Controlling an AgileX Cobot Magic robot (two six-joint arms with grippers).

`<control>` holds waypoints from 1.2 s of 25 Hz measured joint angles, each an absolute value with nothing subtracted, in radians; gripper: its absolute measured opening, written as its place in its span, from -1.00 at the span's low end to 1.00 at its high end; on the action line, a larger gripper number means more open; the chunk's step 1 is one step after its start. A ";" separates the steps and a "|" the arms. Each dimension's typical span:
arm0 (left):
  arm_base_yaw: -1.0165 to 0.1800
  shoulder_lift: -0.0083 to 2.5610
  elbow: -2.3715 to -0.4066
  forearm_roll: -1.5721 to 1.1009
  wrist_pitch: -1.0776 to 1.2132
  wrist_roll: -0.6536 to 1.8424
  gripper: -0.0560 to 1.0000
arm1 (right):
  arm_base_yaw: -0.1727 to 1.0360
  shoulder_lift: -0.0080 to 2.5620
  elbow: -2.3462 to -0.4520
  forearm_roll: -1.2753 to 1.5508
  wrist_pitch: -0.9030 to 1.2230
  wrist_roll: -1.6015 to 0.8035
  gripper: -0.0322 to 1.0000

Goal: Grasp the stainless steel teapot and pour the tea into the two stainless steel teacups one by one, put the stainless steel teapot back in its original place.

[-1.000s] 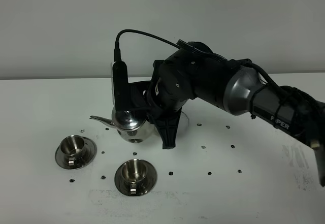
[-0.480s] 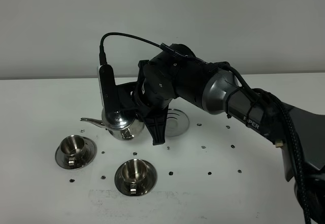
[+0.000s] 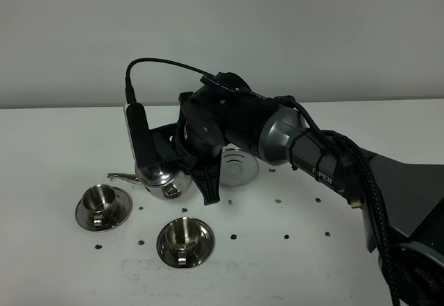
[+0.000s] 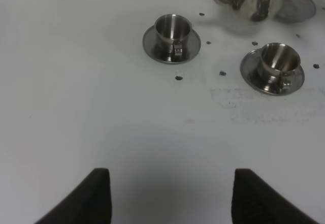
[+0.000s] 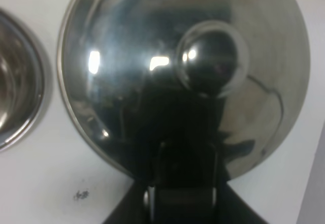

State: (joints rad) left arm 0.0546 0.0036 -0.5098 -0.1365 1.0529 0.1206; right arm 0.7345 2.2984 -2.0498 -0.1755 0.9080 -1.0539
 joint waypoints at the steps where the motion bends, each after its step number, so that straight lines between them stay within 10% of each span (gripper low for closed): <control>1: 0.055 0.004 -0.510 -0.137 1.053 0.121 0.19 | 0.736 2.301 -2.050 -0.180 0.908 -1.054 -0.55; 30: 0.055 0.004 -0.510 -0.137 1.053 0.120 0.19 | 0.765 2.321 -2.050 -0.316 0.794 -1.054 -0.55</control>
State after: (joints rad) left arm 0.0546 0.0036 -0.5098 -0.1365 1.0529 0.1197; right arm 0.7649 2.3214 -2.0498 -0.3163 0.7941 -1.0537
